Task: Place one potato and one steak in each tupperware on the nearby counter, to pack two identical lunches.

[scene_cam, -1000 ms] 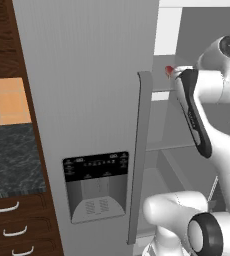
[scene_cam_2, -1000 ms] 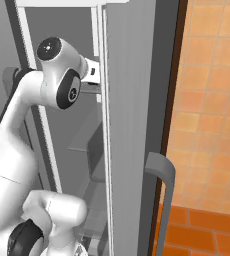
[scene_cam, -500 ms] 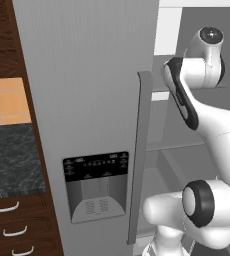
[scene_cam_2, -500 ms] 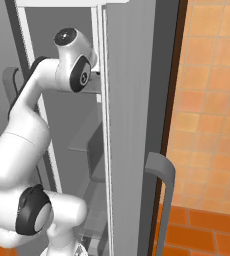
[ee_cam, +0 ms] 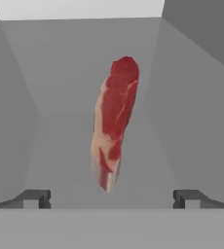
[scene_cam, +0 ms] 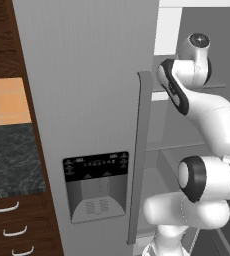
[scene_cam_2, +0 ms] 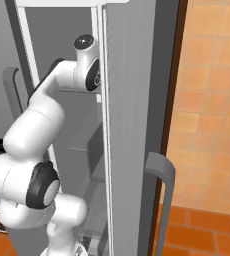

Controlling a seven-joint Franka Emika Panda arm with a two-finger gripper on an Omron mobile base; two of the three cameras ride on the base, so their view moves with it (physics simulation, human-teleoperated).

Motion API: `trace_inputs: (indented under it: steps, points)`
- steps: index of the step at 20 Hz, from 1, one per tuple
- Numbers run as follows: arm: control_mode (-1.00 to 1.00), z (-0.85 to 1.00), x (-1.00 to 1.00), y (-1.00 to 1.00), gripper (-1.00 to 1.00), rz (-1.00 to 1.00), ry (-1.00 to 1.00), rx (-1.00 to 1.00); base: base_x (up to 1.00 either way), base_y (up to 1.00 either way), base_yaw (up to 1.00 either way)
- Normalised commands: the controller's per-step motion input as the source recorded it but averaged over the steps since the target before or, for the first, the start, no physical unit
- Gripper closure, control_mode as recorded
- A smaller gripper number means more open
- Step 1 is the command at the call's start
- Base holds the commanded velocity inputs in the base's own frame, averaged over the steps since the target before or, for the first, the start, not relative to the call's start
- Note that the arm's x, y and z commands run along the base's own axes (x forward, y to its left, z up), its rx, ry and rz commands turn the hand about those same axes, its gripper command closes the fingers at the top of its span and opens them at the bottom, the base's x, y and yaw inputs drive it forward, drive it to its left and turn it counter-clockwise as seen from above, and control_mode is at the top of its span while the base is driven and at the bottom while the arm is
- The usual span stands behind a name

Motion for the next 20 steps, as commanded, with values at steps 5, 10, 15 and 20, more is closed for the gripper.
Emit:
trace_inputs:
  steps: [5, 10, 15, 20]
  points:
    - [-1.0, -0.23, 0.61, -0.02, -1.0, 0.0, 0.1, 0.0, 0.0, 0.0, 0.0]
    - [-1.0, -0.24, 0.54, -0.04, -1.0, 0.0, 0.13, 0.0, 0.0, 0.0, 0.0]
    - [-1.0, -0.64, 0.32, -0.39, -1.0, 0.03, 0.0, 0.07, 0.0, 0.0, 0.0]
    - [-1.0, -0.97, 0.33, -0.12, 1.0, 0.02, 0.0, 0.04, 0.0, 0.0, 0.0]
